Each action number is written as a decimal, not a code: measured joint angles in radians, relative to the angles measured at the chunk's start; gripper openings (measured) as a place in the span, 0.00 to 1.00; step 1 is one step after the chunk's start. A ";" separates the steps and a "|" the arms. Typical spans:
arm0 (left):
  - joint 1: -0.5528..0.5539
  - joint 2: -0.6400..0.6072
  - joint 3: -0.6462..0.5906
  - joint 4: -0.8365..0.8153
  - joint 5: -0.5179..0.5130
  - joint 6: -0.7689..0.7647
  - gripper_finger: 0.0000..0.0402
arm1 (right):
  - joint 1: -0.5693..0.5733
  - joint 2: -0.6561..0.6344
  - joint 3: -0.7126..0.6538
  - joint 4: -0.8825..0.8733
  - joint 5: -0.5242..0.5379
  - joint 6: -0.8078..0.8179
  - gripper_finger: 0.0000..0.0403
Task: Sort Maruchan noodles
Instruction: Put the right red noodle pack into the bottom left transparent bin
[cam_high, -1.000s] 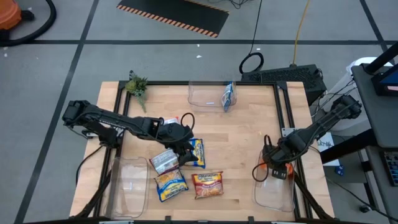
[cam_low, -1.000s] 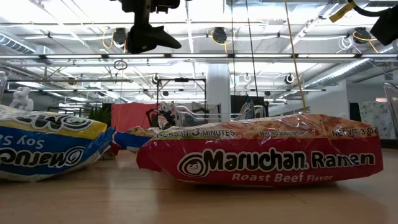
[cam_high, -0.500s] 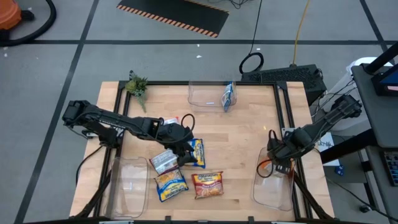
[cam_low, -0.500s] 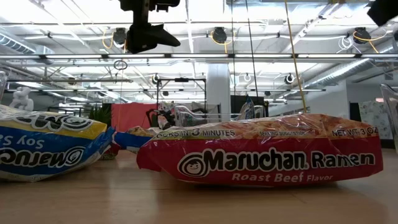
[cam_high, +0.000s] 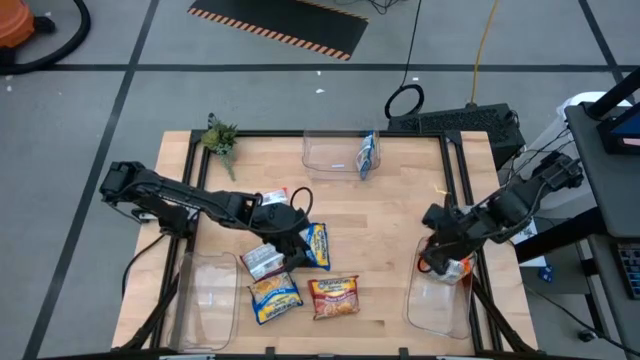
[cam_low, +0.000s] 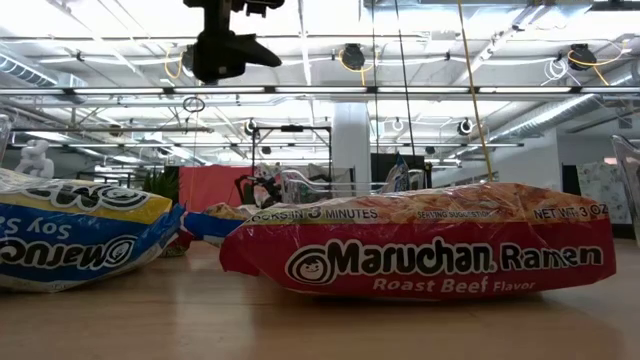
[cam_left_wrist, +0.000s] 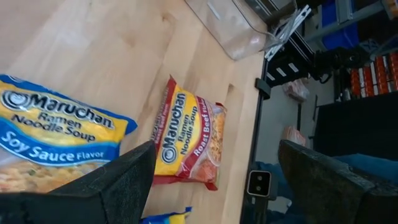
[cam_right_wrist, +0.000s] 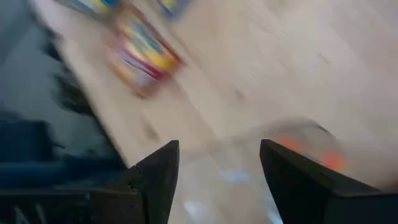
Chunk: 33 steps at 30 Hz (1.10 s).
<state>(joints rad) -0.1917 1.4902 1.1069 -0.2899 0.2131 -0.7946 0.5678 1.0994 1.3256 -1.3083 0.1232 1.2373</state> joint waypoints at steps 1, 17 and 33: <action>-0.006 0.000 0.000 -0.001 0.000 -0.003 0.85 | -0.006 0.008 0.007 0.050 0.011 -0.002 0.54; -0.046 0.000 0.000 -0.035 -0.072 -0.111 0.85 | -0.244 0.319 0.010 0.720 -0.231 -0.390 0.54; -0.114 0.000 0.000 0.080 -0.234 -0.270 0.85 | -0.257 0.404 -0.043 0.726 -0.335 -1.042 0.54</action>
<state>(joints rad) -0.3053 1.4899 1.1065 -0.2100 -0.0210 -1.0644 0.3111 1.5036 1.2825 -0.5823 -0.2119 0.1950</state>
